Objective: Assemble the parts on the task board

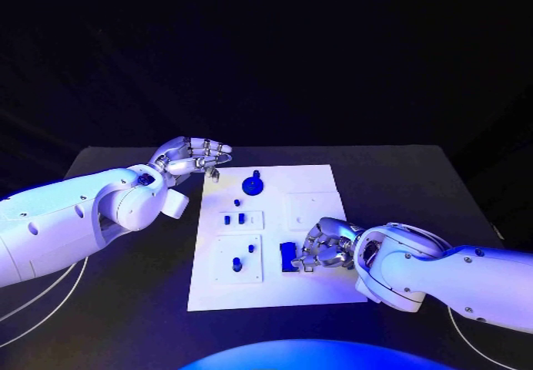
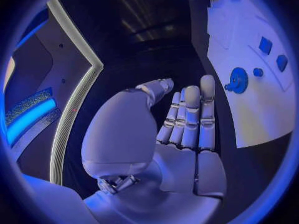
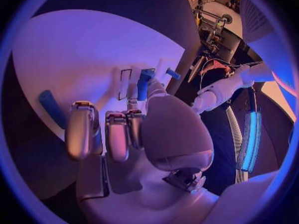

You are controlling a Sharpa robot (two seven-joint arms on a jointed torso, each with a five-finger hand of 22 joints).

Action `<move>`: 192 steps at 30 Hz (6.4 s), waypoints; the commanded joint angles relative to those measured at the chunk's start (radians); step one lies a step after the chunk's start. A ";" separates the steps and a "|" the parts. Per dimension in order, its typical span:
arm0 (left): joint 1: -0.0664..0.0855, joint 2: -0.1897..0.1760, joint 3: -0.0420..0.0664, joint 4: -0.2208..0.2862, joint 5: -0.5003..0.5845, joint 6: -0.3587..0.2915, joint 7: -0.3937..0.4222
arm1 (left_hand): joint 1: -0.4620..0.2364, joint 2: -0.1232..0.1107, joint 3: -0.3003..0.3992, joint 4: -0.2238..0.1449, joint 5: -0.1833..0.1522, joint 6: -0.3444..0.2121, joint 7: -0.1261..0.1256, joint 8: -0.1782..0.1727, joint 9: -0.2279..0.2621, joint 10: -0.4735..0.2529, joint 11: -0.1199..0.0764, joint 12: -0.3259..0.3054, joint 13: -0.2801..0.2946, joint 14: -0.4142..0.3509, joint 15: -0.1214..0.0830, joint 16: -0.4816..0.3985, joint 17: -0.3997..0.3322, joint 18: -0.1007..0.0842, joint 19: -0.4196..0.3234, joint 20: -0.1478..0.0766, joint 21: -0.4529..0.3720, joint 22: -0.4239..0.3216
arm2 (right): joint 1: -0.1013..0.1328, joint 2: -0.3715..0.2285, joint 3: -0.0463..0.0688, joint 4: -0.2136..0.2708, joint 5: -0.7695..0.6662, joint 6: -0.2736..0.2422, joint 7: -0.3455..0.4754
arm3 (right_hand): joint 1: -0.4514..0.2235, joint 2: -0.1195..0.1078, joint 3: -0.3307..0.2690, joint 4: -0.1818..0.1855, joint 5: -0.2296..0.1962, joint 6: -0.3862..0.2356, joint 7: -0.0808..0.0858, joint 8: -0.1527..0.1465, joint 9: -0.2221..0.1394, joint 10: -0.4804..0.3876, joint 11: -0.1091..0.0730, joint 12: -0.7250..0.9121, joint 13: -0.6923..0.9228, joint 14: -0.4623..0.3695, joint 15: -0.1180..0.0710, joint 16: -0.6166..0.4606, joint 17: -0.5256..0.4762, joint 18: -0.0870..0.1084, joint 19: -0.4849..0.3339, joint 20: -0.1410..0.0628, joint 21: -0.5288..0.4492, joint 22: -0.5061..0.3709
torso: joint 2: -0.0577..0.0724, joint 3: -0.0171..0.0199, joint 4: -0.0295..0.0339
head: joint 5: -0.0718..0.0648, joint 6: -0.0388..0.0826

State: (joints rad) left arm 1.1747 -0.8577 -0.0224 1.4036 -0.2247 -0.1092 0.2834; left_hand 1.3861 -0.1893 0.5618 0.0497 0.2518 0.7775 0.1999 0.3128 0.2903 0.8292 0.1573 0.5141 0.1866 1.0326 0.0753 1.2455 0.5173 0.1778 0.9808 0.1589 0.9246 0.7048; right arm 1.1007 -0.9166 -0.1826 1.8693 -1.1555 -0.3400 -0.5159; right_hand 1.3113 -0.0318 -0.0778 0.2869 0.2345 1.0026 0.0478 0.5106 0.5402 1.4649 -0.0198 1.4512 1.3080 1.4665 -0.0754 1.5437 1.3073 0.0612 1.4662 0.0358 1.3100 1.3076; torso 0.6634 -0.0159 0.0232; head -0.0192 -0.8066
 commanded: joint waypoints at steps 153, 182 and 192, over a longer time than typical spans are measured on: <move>-0.001 -0.002 -0.001 0.002 -0.005 0.025 0.002 | -0.012 0.005 0.006 0.017 0.006 -0.010 0.027 0.017 -0.002 -0.020 0.001 0.016 0.000 -0.014 0.003 0.009 -0.005 0.008 -0.001 0.008 -0.011 -0.006 | -0.019 -0.008 -0.002 -0.004 0.043 -0.043 -0.070 | -0.250 -0.159 0.670 -0.101 -0.008 0.013 0.012 -0.076 0.061 0.053 0.005 -0.006 0.189 0.092 -0.001 0.003 0.199 -0.015 0.042 -0.004 -0.005 0.202 | 0.000 -0.0003 0.0002 | -0.020 -0.003; -0.001 -0.001 -0.001 -0.002 -0.006 0.027 -0.005 | -0.018 0.007 0.006 0.023 0.006 -0.012 0.027 0.019 -0.002 -0.023 0.002 0.017 0.000 -0.015 0.003 0.009 -0.006 0.007 -0.001 0.009 -0.013 -0.008 | -0.020 -0.005 -0.002 -0.001 0.040 -0.030 -0.049 | -0.339 -0.203 0.554 -0.008 -0.010 0.030 0.008 -0.079 0.063 0.055 0.003 -0.003 0.192 0.092 -0.003 0.004 0.201 -0.016 0.044 -0.005 -0.007 0.202 | 0.000 0.0007 -0.0004 | -0.019 -0.004; -0.001 -0.001 -0.001 -0.003 -0.007 0.027 -0.007 | -0.018 0.007 0.006 0.023 0.006 -0.012 0.027 0.019 -0.002 -0.023 0.002 0.017 0.000 -0.015 0.003 0.009 -0.006 0.007 -0.001 0.009 -0.013 -0.008 | -0.020 -0.018 -0.002 0.004 0.038 -0.012 -0.035 | -0.309 -0.205 0.508 -0.022 -0.013 0.029 0.007 -0.078 0.068 0.056 0.001 -0.002 0.193 0.092 -0.004 0.004 0.200 -0.015 0.043 -0.007 -0.009 0.202 | 0.000 0.0006 -0.0009 | -0.018 -0.004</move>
State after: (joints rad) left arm 1.1737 -0.8608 -0.0244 1.3994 -0.2298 -0.0971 0.2740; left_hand 1.3782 -0.1814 0.5671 0.0665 0.2518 0.7702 0.1999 0.3291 0.2889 0.8113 0.1609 0.5265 0.1867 1.0219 0.0788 1.2494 0.5135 0.1778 0.9783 0.1613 0.9167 0.6984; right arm 1.0824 -0.9330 -0.1843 1.8709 -1.1067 -0.3810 -0.5775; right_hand 0.9875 -0.2380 0.4367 0.2643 0.2227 1.0270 0.0556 0.4334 0.6068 1.4632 -0.0141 1.4459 1.3074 1.4664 -0.0754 1.5437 1.3073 0.0613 1.4662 0.0359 1.3066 1.3074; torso 0.6634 -0.0151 0.0228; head -0.0375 -0.8101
